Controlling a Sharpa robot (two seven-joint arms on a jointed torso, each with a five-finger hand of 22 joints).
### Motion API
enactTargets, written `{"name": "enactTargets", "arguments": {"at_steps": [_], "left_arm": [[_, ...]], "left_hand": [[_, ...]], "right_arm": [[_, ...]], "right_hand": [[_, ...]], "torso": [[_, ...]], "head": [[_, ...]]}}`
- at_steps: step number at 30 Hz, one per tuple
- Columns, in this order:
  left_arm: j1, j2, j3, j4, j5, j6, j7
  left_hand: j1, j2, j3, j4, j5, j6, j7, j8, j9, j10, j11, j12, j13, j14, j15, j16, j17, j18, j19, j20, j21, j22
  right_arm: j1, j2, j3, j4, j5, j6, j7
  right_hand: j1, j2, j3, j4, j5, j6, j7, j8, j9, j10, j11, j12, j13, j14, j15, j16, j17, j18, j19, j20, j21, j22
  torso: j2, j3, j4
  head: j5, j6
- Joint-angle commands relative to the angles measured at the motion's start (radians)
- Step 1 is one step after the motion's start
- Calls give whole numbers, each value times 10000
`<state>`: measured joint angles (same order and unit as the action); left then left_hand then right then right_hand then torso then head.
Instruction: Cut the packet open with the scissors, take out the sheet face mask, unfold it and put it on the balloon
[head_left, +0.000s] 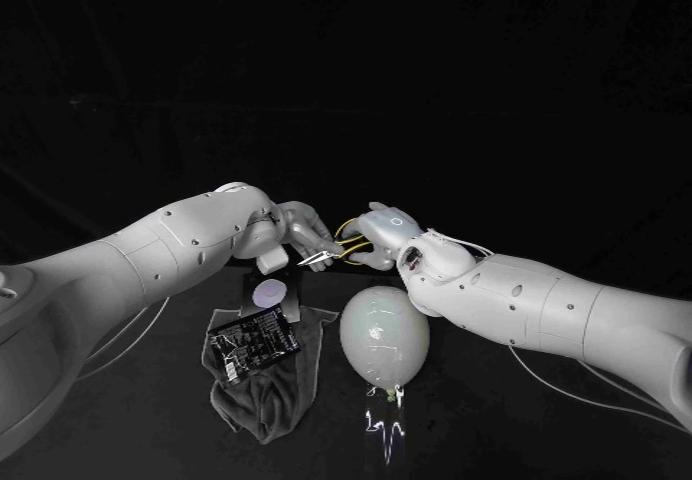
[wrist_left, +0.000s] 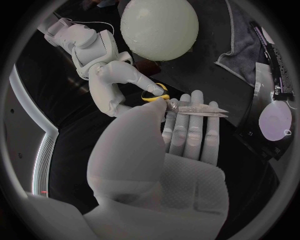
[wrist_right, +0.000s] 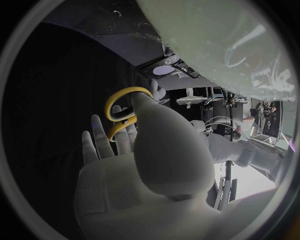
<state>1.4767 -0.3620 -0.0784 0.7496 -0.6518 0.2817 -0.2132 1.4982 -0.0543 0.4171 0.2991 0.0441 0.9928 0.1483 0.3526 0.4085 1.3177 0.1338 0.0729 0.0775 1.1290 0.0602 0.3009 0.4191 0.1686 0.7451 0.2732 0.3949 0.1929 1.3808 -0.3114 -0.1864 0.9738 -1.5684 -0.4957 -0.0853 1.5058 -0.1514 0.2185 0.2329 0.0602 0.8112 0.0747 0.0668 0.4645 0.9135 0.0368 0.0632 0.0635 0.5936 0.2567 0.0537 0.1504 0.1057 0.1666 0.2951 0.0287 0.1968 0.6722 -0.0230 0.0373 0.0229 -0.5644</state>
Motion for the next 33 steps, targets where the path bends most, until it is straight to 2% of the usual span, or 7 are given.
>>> {"name": "enactTargets", "arguments": {"at_steps": [1, 11, 14, 18, 20, 26, 33], "left_arm": [[17, 7, 15, 12, 170, -64, -80], [17, -33, 12, 10, 179, -55, -168], [17, -44, 11, -5, 202, -59, -194], [17, -60, 9, -18, 225, -58, -223], [17, -69, 8, -20, 232, -62, -235], [17, -99, 7, -3, 239, -57, -240], [17, -212, 5, 86, 242, -104, -203]], "left_hand": [[-3, 113, 1418, -1376, 38, -77, 6, 54, 14, 598, -517, 40, 10, 140, -74, 44, 17, 84, -19, -37, 66, 17], [-55, 119, 1453, -1418, 38, -88, 1, 77, 69, 616, -523, 45, 17, 154, -81, 47, 40, 82, -29, -40, 111, 46], [-84, 121, 1471, -1439, 38, -96, -1, 88, 98, 624, -525, 47, 21, 159, -83, 47, 52, 82, -36, -42, 134, 62], [-105, 122, 1487, -1459, 38, -102, -3, 97, 121, 629, -528, 48, 24, 163, -85, 47, 61, 82, -43, -45, 153, 75], [-105, 122, 1487, -1459, 38, -102, -3, 97, 121, 629, -528, 48, 24, 163, -85, 47, 61, 82, -43, -45, 153, 75], [-105, 122, 1487, -1459, 38, -102, -3, 97, 121, 629, -528, 48, 24, 163, -85, 47, 61, 82, -43, -45, 153, 75], [-149, 126, 1519, -1496, 38, -116, -5, 113, 169, 636, -530, 49, 29, 167, -88, 44, 80, 80, -59, -48, 191, 102]], "right_arm": [[8, 4, 6, 122, -37, 87, 308], [9, -183, 6, 314, -27, 43, 322], [14, -265, 6, 399, 13, 5, 424], [28, -370, 6, 512, 39, -69, 600], [35, -422, 7, 569, 51, -107, 690], [45, -502, 8, 628, 77, -192, 783], [57, -735, 21, 761, 789, -1215, 1368]], "right_hand": [[-200, -71, 86, 23, -38, 7, -208, 33, -60, -372, -90, -16, -17, -1233, 178, -96, -353, -273, -540, -1, -75, -515], [-424, -265, -103, 358, -87, -161, -583, 26, -171, -1698, -584, -69, -57, -3386, 307, -241, -921, -417, -674, 17, -69, -697], [-392, -270, -132, 459, -83, -174, -607, 40, -198, -1753, -590, -61, -52, -3434, -159, -226, -941, -469, -668, 23, -64, -716], [-456, -306, -269, 555, -88, -152, -608, 70, -235, -1511, -550, -36, -34, -3317, -1385, -189, -926, -474, -658, 32, -61, -749], [-513, -314, -317, 567, -87, -123, -640, 84, -250, -1479, -465, -37, -33, -3464, -1115, -217, -962, -474, -674, 22, -65, -779], [-467, -314, -302, 546, -65, -99, -604, 93, -267, -1520, -406, -46, -39, -3440, -1074, -209, -960, -472, -664, 21, -63, -775], [-300, -431, -392, 559, 111, -62, -448, 89, -359, -1453, 45, -38, -34, -3161, -924, -148, -914, -470, -600, 20, -43, -751]], "torso": [[5, 3, 3], [3, 0, 1], [0, -2, -3], [1, 0, 1], [3, -1, 1], [5, 1, 6], [6, -2, 7]], "head": [[-5, 2], [16, 10], [29, -1], [15, -1], [16, 17], [9, 13], [3, 38]]}}
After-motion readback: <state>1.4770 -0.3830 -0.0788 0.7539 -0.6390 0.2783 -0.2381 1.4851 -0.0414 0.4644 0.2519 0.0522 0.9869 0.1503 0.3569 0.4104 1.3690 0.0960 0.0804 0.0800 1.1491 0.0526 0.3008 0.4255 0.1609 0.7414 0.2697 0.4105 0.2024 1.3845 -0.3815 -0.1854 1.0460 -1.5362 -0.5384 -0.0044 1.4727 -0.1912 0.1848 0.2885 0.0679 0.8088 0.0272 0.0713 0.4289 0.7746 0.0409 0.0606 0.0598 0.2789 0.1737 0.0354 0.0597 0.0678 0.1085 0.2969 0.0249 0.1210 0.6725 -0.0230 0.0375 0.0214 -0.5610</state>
